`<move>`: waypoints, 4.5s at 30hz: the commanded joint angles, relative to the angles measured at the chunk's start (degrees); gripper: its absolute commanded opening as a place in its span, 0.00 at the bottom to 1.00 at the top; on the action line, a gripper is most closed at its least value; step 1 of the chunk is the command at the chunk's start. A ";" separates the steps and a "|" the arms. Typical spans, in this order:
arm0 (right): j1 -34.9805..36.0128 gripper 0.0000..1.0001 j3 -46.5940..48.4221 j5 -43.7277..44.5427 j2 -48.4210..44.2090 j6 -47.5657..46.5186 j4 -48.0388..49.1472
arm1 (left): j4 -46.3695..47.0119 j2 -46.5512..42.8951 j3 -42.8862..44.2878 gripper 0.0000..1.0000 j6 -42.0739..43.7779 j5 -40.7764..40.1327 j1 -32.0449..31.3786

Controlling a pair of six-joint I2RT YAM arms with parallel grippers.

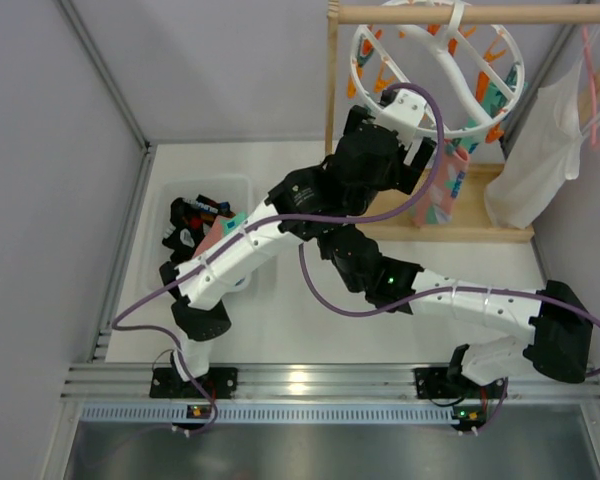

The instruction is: Remove the socks clipped to the hanger

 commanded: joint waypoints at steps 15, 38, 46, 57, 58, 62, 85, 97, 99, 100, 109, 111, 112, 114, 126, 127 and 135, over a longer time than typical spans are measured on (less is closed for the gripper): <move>2.94 0.00 2.45 -0.41 -0.53 -2.83 -0.54 | 8.83 4.44 1.46 0.83 8.06 -10.60 1.19; 2.94 0.00 2.01 -3.49 -0.88 -4.42 0.69 | 12.16 7.26 2.95 0.61 6.21 0.20 7.70; 2.94 0.00 -1.49 -3.66 -1.58 -3.28 1.13 | 12.87 7.70 3.92 0.31 6.65 -0.15 7.69; 2.85 0.00 -18.02 -15.16 -14.31 -2.57 7.64 | 12.78 4.28 1.02 0.52 4.29 0.03 7.87; 2.85 0.00 -19.94 -18.31 -17.37 -2.83 7.46 | 12.70 3.83 -0.03 0.60 4.19 -0.15 7.87; 1.71 0.00 -23.73 -27.81 -24.51 -1.26 5.97 | 12.61 0.23 -2.84 0.91 4.19 -4.53 7.87; -13.41 0.00 12.80 -65.87 5.14 -9.23 5.80 | -8.04 -53.91 -50.04 0.98 -16.81 -32.31 14.46; -12.18 0.00 67.55 -79.95 49.63 -11.98 -11.60 | -14.99 -66.04 -57.69 0.98 -21.91 -33.10 15.08; -10.69 0.10 73.70 -80.47 55.34 -11.19 -14.42 | -15.86 -66.75 -58.57 0.99 -22.35 -33.11 15.08; -10.42 0.25 74.08 -80.57 56.15 -10.58 -14.07 | -16.04 -66.92 -58.83 0.98 -22.53 -33.11 15.08; -13.75 0.99 56.26 -76.45 42.56 0.23 -1.68 | -16.48 -68.94 -64.02 0.98 -24.19 -31.53 15.17; -15.51 0.99 53.61 -74.86 37.99 1.38 -5.08 | -16.40 -69.65 -66.13 0.98 -25.34 -30.74 15.17; -15.87 1.00 53.26 -74.33 36.57 1.03 -7.11 | -16.40 -70.08 -66.92 0.98 -25.77 -30.47 15.17; -16.48 0.99 48.97 -70.31 30.19 0.33 -10.36 | -16.31 -70.35 -68.67 0.99 -26.83 -29.51 15.17; -21.31 0.99 -6.05 -57.01 -19.81 8.32 2.29 | -14.64 -66.92 -76.66 0.98 -29.64 -21.15 15.08; -21.58 0.99 -7.38 -56.40 -21.95 8.24 -0.07 | -13.59 -67.18 -77.55 0.98 -30.08 -21.07 15.08; -24.48 0.98 -14.34 -24.07 -39.46 12.19 -29.85 | -11.91 -68.24 -80.81 0.98 -29.91 -18.96 15.08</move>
